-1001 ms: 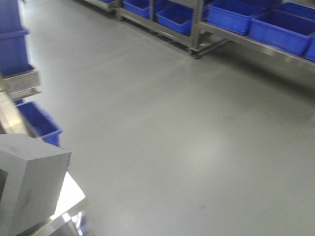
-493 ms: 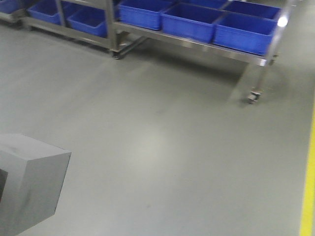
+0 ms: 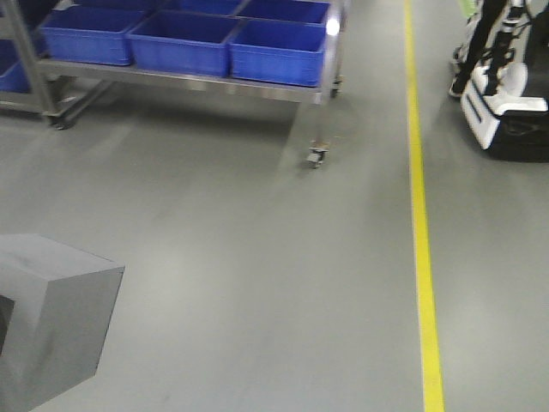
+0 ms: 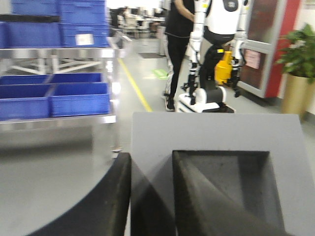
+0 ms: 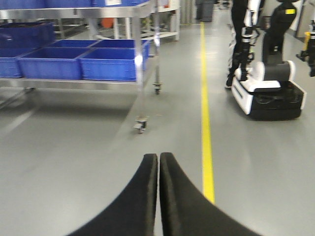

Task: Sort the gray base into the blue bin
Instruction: 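Drive away from the table holding the gray base in the left gripper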

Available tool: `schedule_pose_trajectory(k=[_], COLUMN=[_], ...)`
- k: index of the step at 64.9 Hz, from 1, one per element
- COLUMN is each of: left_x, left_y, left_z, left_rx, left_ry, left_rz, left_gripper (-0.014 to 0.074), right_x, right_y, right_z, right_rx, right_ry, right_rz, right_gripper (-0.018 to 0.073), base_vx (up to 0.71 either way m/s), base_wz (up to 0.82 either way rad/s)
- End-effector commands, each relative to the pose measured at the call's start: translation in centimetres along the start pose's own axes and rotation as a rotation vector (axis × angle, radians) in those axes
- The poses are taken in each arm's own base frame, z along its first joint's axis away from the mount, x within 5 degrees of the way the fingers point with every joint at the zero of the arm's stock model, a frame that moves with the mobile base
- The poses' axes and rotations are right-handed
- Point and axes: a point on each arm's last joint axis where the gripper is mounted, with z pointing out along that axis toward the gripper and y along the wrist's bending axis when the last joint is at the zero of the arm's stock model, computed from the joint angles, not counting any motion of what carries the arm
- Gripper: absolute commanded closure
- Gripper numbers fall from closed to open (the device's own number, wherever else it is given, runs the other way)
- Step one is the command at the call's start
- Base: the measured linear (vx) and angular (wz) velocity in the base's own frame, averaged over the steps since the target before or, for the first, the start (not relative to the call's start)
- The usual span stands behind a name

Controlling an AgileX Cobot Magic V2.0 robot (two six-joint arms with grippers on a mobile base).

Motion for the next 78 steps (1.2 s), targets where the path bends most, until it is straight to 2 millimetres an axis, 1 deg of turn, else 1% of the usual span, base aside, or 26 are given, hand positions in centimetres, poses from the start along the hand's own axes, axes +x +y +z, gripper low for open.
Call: schedule_pose_trajectory(k=[1, 13, 24, 78], left_x=[-2.01, -2.02, -2.03, -2.02], left_y=[-0.07, -0.07, -0.07, -0.07], left_z=[-0.2, -0.2, -0.24, -0.24], left_rx=[-0.003, -0.003, -0.003, -0.003], left_ry=[-0.128, -0.13, -0.132, -0.13], left_rz=[-0.014, -0.014, -0.013, -0.013], left_gripper=[0.0603, 0.0603, 0.0603, 0.0603], right_x=[-0.63, -0.63, -0.62, -0.62], right_y=[0.0, 0.0, 0.0, 0.0], right_z=[-0.02, -0.02, -0.02, -0.02], right_rx=[0.0, 0.0, 0.0, 0.0], right_ry=[-0.075, -0.075, -0.074, -0.074], right_rz=[-0.008, -0.008, -0.008, -0.008], right_gripper=[0.0564, 0.0564, 0.0564, 0.0564], base_vx=[0.16, 0.2, 0.26, 0.36], base_wz=[-0.58, -0.42, -0.17, 0.07])
